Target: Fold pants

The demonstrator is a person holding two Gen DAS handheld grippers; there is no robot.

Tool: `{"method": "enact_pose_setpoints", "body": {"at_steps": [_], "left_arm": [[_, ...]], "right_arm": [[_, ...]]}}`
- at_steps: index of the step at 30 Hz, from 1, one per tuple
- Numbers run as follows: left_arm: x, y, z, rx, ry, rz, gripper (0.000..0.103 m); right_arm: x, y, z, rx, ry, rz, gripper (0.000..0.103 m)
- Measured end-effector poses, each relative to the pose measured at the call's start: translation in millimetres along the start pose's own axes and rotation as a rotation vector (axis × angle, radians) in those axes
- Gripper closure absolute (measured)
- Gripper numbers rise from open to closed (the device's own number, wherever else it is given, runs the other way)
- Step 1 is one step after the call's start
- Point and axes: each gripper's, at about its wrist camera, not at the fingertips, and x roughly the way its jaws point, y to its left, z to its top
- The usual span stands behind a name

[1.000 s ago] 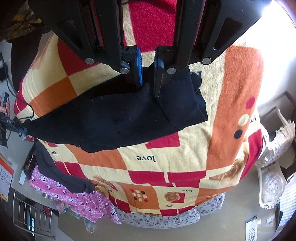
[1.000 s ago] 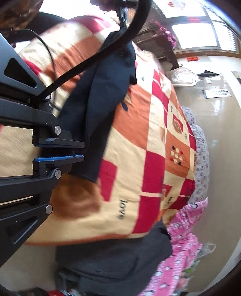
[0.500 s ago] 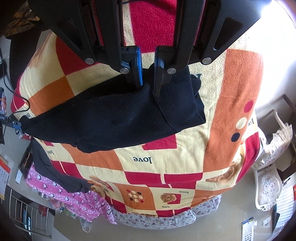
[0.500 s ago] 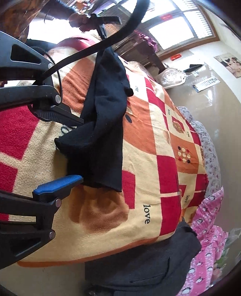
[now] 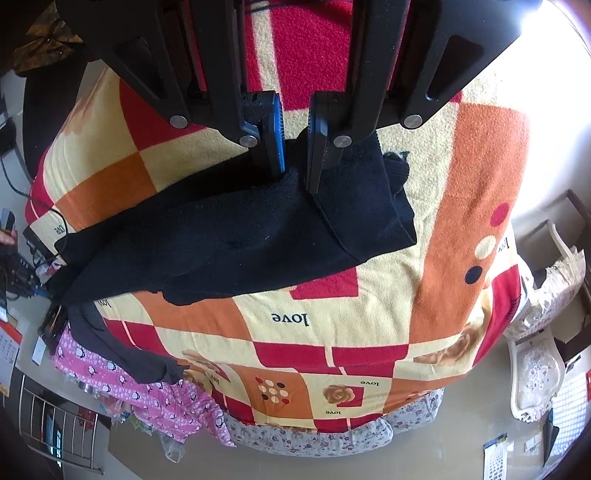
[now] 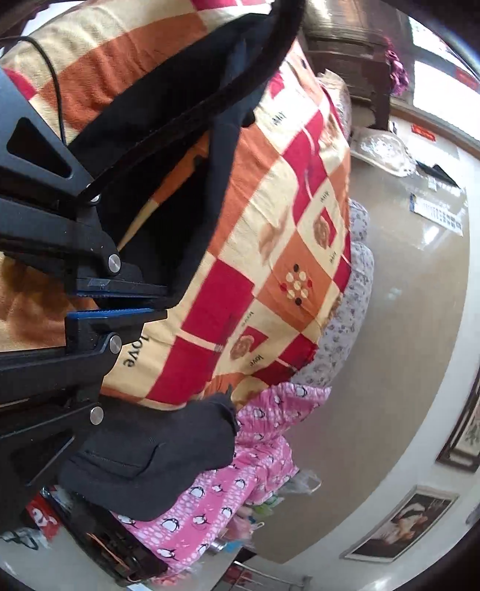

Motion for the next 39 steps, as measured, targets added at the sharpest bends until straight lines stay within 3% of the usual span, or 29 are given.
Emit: {"method": "enact_pose_setpoints", "body": {"at_steps": [4, 7, 9, 11, 16, 19, 22, 28, 32, 33, 35, 37, 39], "left_arm": [[2.8, 1.9, -7.1, -0.004, 0.019, -0.001, 0.094], [0.5, 2.4, -3.3, -0.006, 0.014, -0.005, 0.094], [-0.7, 1.4, -0.7, -0.003, 0.008, 0.001, 0.094], [-1.5, 1.1, 0.8, -0.004, 0.004, 0.004, 0.094], [-3.2, 0.8, 0.1, -0.008, -0.001, 0.006, 0.094], [-4.6, 0.8, 0.0, -0.002, -0.004, 0.007, 0.094], [-3.7, 2.0, -0.3, -0.001, -0.002, 0.006, 0.094], [-3.3, 0.9, -2.8, -0.001, -0.008, 0.005, 0.094], [-3.2, 1.6, -4.3, -0.006, -0.002, 0.004, 0.094], [-3.5, 1.9, -4.1, -0.005, -0.002, 0.004, 0.094], [-2.8, 2.3, -3.6, -0.005, -0.002, 0.003, 0.094], [-1.7, 3.1, -3.0, -0.011, -0.002, 0.002, 0.094], [-0.8, 3.7, -3.7, -0.02, -0.002, 0.001, 0.094]], "right_arm": [[14.9, 14.8, -62.7, 0.068, 0.183, 0.133, 0.099], [-0.4, -0.3, -82.9, 0.223, 0.196, 0.261, 0.099], [-3.8, -13.4, -82.7, 0.305, 0.193, 0.287, 0.093], [-1.8, -34.4, -77.6, 0.421, 0.177, 0.28, 0.08], [36.4, -62.2, -50.4, 0.632, 0.155, 0.262, 0.077], [62.7, -55.9, -37.6, 0.642, 0.192, 0.286, 0.077], [79.2, -42.7, -30.0, 0.574, 0.228, 0.244, 0.1], [68.0, -48.9, -16.6, 0.483, 0.148, 0.078, 0.103], [74.2, -54.9, -26.9, 0.54, 0.191, 0.153, 0.103], [72.0, -57.2, -28.5, 0.567, 0.193, 0.184, 0.101], [67.7, -59.2, -31.6, 0.585, 0.207, 0.214, 0.083], [66.3, -52.3, -29.1, 0.543, 0.211, 0.205, 0.073], [72.2, -43.2, -27.7, 0.505, 0.231, 0.226, 0.073]]}}
